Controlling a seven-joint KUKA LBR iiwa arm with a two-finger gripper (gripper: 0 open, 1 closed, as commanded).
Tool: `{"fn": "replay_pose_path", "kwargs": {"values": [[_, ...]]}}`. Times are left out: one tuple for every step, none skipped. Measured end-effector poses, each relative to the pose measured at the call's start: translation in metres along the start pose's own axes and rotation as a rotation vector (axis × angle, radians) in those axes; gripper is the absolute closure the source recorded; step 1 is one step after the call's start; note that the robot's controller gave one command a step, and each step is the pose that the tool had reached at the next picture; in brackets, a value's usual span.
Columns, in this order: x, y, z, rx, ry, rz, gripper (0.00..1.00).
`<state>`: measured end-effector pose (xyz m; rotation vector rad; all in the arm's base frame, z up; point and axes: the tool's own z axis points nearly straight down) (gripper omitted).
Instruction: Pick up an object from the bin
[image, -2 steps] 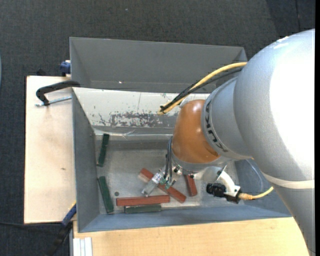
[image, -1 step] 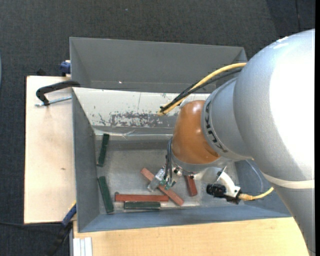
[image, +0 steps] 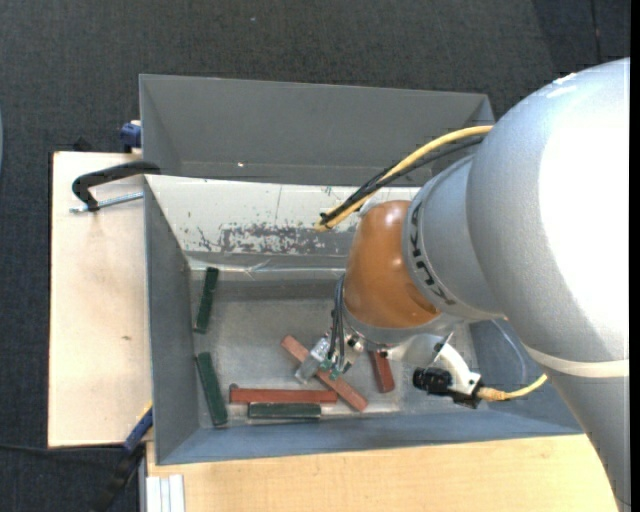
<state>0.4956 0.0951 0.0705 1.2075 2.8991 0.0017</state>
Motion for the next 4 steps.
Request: {"fn": "replay_pose_path", "kwargs": {"values": [[0.0,-0.001,-0.004,0.004,0.003,-0.001,1.0],[-0.009,0.021,-0.036,-0.009,-0.006,0.027,1.0],[-0.007,0.016,-0.067,0.007,0.004,0.022,1.0],[-0.008,0.017,-0.175,0.0,0.0,0.041,1.0]]}}
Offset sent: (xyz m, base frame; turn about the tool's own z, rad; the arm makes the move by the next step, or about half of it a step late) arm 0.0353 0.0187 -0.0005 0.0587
